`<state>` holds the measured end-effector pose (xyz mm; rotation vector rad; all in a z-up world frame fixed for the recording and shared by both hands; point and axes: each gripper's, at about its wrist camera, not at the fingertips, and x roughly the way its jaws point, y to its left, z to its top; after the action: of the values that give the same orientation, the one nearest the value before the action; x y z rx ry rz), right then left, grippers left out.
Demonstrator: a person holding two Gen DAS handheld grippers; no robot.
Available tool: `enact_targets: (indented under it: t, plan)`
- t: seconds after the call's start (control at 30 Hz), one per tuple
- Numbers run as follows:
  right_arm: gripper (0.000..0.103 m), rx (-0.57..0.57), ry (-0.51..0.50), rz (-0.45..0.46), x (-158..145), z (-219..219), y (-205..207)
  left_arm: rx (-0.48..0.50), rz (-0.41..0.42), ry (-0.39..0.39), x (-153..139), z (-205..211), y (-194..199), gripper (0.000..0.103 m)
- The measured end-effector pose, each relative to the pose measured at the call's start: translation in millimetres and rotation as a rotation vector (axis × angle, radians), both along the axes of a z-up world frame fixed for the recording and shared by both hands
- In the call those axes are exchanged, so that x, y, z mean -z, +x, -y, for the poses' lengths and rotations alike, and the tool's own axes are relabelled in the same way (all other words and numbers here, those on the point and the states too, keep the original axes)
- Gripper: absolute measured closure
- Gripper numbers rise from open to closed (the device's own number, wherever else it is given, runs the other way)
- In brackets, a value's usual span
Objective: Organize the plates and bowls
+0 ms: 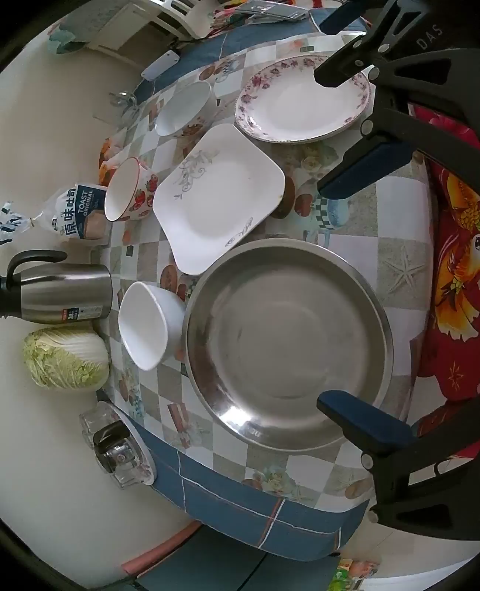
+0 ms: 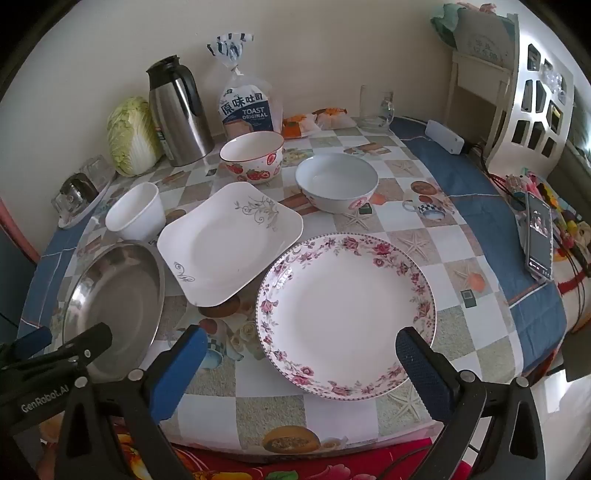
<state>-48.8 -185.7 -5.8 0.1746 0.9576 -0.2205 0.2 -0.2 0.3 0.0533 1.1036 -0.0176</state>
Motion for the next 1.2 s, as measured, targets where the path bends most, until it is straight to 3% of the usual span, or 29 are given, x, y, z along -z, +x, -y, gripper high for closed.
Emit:
enact_targets:
  t: [1.2]
  plan:
    - [0.000,-0.005,0.022,-0.007,7.4,0.6,3.1,-0.005,-0.008,0.014,2.5,-1.1,-0.7,0.000]
